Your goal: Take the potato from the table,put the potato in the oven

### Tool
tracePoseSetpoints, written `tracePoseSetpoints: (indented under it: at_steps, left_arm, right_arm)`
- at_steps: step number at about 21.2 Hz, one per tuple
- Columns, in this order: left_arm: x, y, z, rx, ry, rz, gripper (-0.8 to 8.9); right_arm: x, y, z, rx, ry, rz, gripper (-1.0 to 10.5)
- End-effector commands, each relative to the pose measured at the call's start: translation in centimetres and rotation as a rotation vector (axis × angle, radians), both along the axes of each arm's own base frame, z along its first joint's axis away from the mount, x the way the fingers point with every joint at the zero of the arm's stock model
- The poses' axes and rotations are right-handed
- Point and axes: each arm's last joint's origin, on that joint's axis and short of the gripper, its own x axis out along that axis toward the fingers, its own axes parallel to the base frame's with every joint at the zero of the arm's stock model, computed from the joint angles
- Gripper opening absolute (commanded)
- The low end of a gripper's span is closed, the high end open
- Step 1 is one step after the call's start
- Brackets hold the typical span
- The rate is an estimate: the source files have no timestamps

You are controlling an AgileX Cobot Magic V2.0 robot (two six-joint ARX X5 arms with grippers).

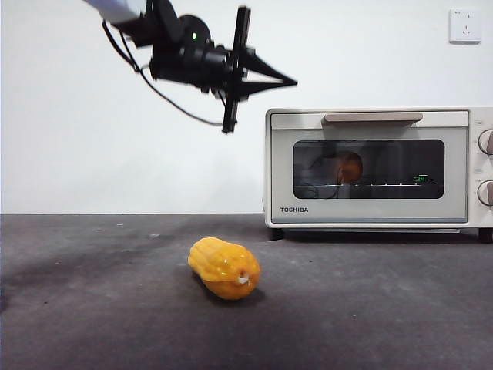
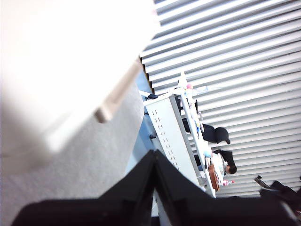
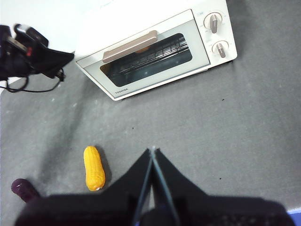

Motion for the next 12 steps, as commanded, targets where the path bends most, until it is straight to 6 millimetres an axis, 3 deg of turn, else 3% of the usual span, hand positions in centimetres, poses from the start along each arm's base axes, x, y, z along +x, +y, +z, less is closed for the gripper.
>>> tracePoseSetpoints:
  at_steps: [1,8,12]
  left_arm:
    - [-1.4,-0.1,2.4,-0.001,-0.103,-0.048,-0.08]
    - [-6.4,0.7,8.5,0.197,-0.365,-0.064,-0.04]
    - [-9.4,0.9,12.8,0.206,-0.486,-0.025,-0.04]
  right_arm:
    - [-0.1,-0.1,-0.2,-0.012,0.017,-0.005,-0.1]
    - [-0.1,-0.1,-0.2,-0.089,-0.003,0.021,0.0]
    - [-0.1,-0.2,-0.2,-0.147,-0.020,0.014,0.0]
